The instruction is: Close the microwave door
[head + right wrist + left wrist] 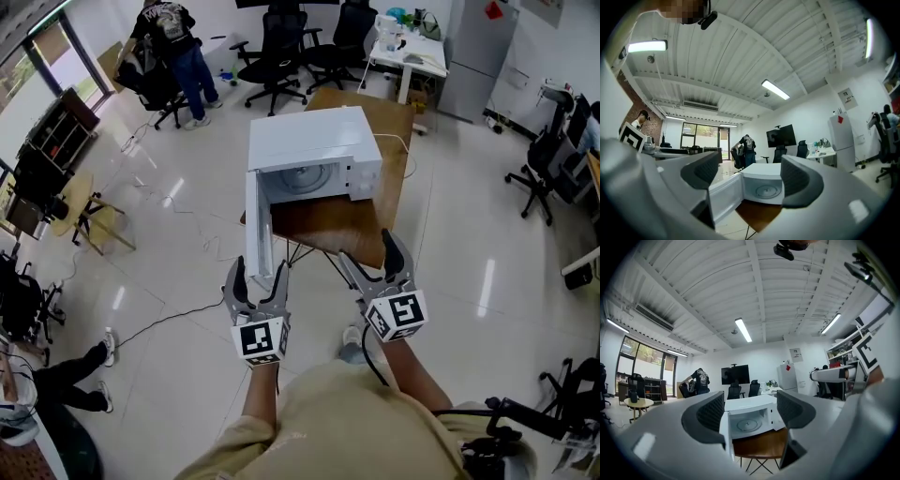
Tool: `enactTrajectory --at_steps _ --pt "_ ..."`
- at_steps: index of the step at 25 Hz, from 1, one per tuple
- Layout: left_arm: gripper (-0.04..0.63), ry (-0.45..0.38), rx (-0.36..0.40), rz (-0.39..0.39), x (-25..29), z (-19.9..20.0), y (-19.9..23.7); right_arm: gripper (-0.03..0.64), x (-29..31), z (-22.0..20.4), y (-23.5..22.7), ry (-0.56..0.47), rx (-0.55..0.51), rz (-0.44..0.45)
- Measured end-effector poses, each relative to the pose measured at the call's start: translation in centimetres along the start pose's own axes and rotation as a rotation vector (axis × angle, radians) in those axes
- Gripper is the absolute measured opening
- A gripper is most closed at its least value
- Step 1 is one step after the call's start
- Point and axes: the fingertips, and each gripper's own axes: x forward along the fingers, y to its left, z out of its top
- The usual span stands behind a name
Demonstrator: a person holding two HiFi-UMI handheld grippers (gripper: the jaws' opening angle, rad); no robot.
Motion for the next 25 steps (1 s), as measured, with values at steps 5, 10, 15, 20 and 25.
enactTrajectory --at_steps 5,10,15,20,25 --pt "0.347 0.003 0.093 0.044 5.7 -0.2 -2.0 0.402 3.0 -0.8 -7.0 0.03 0.026 -0.006" --pt "0.347 0.004 0.111 0.077 8.6 -2.3 -1.6 0.402 6.4 -4.2 -8.2 0.066 0.066 0.066" --pt "0.347 0.024 0.099 0.073 10.9 -4.3 -0.9 0.402 9.3 -5.1 -7.7 0.059 0.045 0.121" --pt "0.348 0.035 0.055 0.036 13.2 -2.9 3.4 0.402 13.2 -5.6 -6.4 0.066 0.06 0.137" --pt "0.382 0.138 0.087 -0.034 15.1 -2.9 8.7 0.402 16.2 -4.8 -8.2 0.056 0.085 0.152"
